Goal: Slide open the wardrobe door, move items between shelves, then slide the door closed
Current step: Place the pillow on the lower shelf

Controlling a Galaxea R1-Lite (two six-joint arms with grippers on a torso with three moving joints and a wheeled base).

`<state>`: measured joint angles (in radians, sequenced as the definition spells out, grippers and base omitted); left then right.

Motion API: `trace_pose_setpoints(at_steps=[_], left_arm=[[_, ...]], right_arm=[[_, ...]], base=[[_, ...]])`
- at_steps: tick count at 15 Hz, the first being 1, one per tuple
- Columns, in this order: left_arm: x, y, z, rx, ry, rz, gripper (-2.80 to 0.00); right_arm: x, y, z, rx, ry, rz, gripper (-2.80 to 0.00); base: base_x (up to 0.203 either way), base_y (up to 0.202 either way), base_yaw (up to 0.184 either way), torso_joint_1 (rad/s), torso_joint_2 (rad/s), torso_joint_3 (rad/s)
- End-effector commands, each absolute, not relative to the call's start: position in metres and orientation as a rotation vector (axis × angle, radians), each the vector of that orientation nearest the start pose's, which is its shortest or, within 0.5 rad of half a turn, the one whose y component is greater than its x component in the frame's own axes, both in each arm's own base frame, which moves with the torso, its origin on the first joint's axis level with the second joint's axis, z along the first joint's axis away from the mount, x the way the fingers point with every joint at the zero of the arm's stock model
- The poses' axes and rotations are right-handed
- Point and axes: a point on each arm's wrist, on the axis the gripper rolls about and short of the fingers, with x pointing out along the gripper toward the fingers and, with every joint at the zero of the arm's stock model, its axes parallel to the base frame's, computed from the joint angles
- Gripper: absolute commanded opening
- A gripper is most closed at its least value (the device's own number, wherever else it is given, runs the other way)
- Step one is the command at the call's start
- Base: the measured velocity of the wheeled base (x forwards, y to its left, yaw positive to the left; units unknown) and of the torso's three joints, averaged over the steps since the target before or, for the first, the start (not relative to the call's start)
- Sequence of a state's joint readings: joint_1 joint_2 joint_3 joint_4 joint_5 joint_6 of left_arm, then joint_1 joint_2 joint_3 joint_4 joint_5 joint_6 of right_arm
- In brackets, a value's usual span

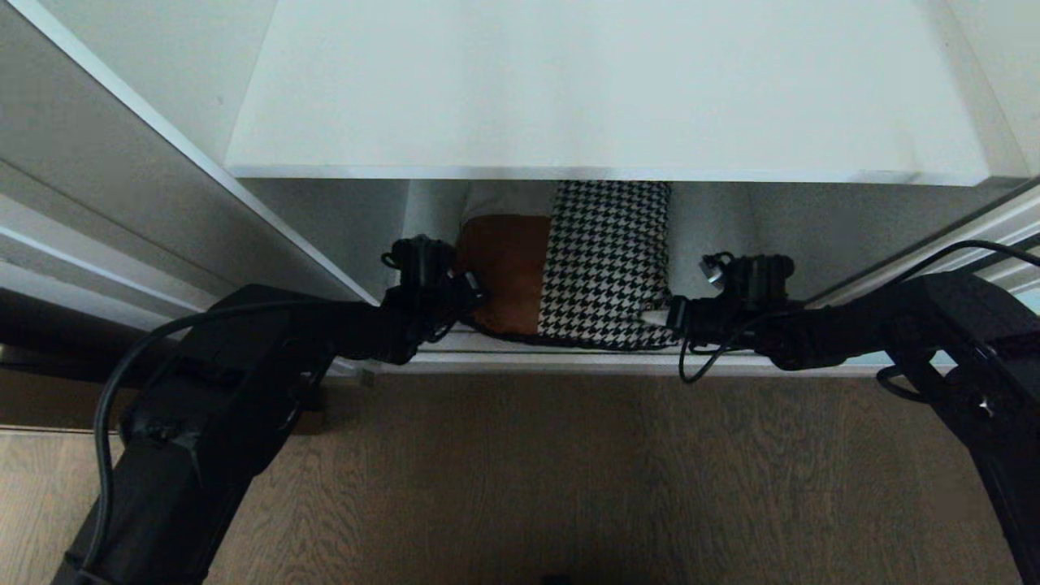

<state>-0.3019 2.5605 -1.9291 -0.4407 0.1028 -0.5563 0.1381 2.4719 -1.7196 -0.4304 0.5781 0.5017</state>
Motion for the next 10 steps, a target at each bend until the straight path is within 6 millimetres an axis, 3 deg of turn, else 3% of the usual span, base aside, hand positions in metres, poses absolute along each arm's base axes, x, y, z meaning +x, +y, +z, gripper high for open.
trace_pose_setpoints(at_steps=[1,2,10], left_arm=[[0.518,-0.158,0.077,-0.500,0.277,-0.133,-2.80],[0.520,-0.159,0.068,-0.472,0.290,-0.135,-2.80],[0.517,-0.147,0.089,-0.432,0.287,-0.062,-2.80]], right_arm=[[0.506,0.084,0.080,0.552,0.508,0.615,-2.80],[0.507,0.084,0.076,0.554,0.513,0.613,-2.80],[0.511,0.084,0.075,0.548,0.496,0.605,-2.80]], base=[[0.000,0.000,0.000,0.000,0.00,0.000],[0.000,0.000,0.000,0.000,0.00,0.000],[0.000,0.000,0.000,0.000,0.00,0.000]])
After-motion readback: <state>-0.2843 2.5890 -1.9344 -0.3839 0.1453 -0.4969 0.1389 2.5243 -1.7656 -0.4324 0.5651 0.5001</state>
